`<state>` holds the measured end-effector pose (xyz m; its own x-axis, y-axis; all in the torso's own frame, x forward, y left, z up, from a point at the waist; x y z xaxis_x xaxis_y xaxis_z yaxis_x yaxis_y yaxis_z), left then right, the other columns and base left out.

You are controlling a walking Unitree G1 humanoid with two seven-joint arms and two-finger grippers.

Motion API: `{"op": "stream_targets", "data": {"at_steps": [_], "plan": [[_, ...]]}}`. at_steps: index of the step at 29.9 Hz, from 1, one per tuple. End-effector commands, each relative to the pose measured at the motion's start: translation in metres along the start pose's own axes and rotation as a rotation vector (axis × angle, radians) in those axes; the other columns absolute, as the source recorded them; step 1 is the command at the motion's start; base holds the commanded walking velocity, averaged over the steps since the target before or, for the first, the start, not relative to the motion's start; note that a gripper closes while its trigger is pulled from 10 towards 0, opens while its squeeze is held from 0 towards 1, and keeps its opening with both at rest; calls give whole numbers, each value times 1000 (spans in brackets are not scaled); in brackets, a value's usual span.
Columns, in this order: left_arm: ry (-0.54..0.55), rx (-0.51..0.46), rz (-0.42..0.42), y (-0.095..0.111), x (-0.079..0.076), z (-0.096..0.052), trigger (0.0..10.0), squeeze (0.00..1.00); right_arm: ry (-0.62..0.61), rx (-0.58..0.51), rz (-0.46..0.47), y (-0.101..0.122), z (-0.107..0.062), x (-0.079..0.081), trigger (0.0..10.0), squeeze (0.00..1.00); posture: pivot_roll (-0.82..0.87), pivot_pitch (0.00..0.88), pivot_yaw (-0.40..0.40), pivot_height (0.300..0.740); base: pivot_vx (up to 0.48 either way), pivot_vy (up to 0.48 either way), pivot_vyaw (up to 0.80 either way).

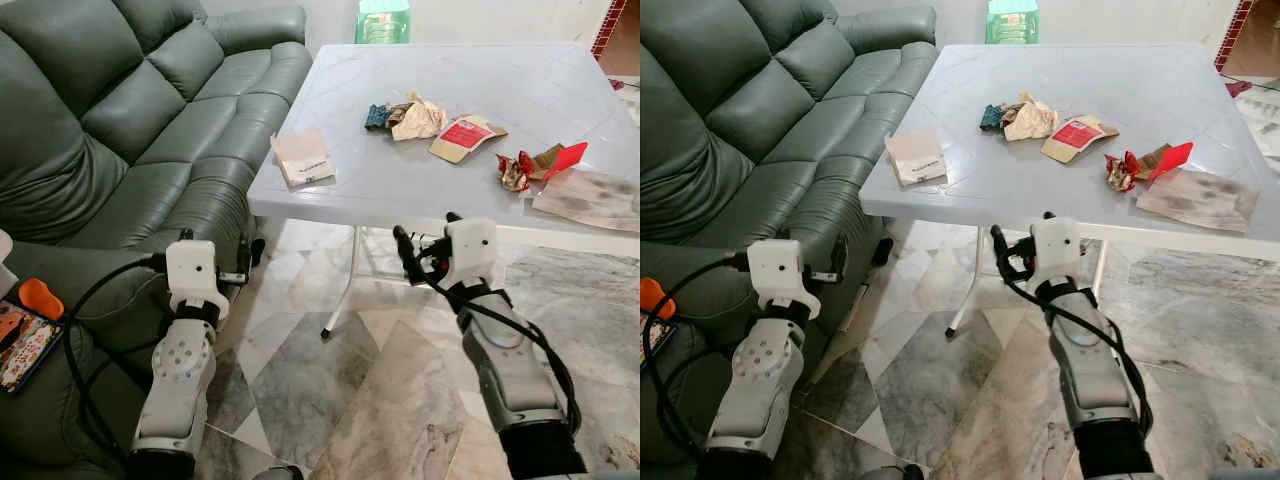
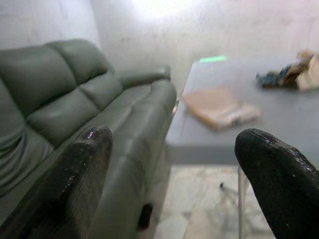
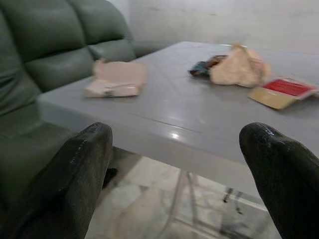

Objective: Picking trash to rubbish bin

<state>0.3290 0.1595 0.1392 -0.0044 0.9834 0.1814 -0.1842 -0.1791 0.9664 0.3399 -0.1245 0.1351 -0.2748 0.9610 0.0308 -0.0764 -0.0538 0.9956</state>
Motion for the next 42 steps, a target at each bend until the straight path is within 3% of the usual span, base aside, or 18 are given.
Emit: {"op": "stream_targets", "data": {"at_steps": [1, 6, 22, 31, 42], "plan": [[9, -11, -7, 2, 6, 2, 10000, 0, 32, -37, -33, 8, 0, 7, 10000, 0, -7, 70, 62, 740, 341, 0, 0], [13, -9, -9, 3, 6, 3, 10000, 0, 73, -9, 24, 2, -6, 13, 10000, 0, -6, 72, 61, 740, 353, 0, 0], [7, -1, -24, 0, 2, 3, 10000, 0, 94, -17, -23, 5, -6, 17, 10000, 0, -12, 72, 54, 740, 386, 0, 0], [18, 9, -20, -3, 3, 2, 10000, 0, 121, -2, 1, 2, -9, 23, 10000, 0, -15, 77, 54, 740, 359, 0, 0], [83, 31, -10, -7, 9, 2, 10000, 0, 144, -11, -12, 4, -11, 29, 10000, 0, -19, 79, 51, 740, 219, 0, 0]]}}
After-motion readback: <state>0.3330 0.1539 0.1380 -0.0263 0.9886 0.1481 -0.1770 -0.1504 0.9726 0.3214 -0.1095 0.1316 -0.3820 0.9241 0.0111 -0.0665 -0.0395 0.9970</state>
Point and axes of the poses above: a point about 5 cm out from each wrist's last joint towards the gripper, its own z axis pointing out of the wrist towards the gripper, its own y axis along the axis of the wrist's last joint, x = y × z, the point moved 3 cm from there along z, pointing out of the wrist towards the gripper, and after that the axes turned 7 degrees about z, right-handed, at the moved point
